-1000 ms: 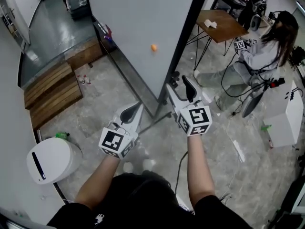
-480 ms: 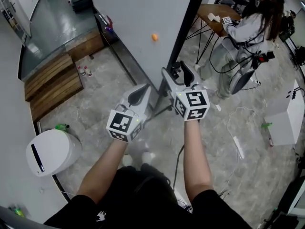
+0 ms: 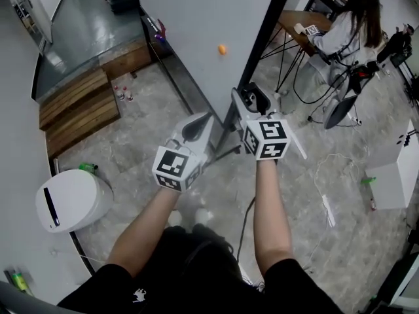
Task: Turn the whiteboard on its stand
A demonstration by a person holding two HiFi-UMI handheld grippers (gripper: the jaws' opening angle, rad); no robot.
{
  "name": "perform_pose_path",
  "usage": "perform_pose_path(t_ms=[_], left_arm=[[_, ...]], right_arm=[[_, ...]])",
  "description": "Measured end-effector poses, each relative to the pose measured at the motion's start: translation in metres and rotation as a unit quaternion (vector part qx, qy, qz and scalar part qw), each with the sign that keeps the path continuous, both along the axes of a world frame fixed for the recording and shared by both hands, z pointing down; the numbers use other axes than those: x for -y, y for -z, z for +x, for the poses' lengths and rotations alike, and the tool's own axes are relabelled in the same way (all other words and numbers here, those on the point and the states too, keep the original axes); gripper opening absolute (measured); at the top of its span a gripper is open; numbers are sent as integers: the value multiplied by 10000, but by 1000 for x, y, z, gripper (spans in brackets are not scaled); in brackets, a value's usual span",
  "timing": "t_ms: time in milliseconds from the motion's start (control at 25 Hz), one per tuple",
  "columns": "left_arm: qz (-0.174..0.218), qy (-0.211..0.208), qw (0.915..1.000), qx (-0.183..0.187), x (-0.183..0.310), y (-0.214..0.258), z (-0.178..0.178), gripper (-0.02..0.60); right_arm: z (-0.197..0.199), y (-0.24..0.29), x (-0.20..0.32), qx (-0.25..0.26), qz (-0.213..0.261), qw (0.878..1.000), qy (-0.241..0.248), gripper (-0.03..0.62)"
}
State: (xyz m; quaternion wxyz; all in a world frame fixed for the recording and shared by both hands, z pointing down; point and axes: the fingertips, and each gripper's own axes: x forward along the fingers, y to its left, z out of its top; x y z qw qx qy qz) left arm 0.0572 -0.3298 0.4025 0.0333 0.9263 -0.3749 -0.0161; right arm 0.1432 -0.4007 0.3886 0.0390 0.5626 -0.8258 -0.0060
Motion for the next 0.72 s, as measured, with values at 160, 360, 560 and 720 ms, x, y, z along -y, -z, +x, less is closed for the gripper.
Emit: perform_pose_path(t_ms=[160, 360, 560, 720], left_arm=[[0, 37, 10000, -14, -5, 0, 3, 2], [33, 118, 9999, 10, -11, 3, 4, 2], [73, 263, 9996, 55, -17, 6, 0, 2], [57, 384, 9992, 106, -17, 5, -6, 2]], right_arm=[[2, -1, 1, -18, -10, 10000, 28, 199], [2, -1, 3, 63, -63, 9999, 102, 198], [4, -2, 3, 106, -86, 9999, 63, 198], [4, -2, 5, 137, -168, 9997, 53, 199]])
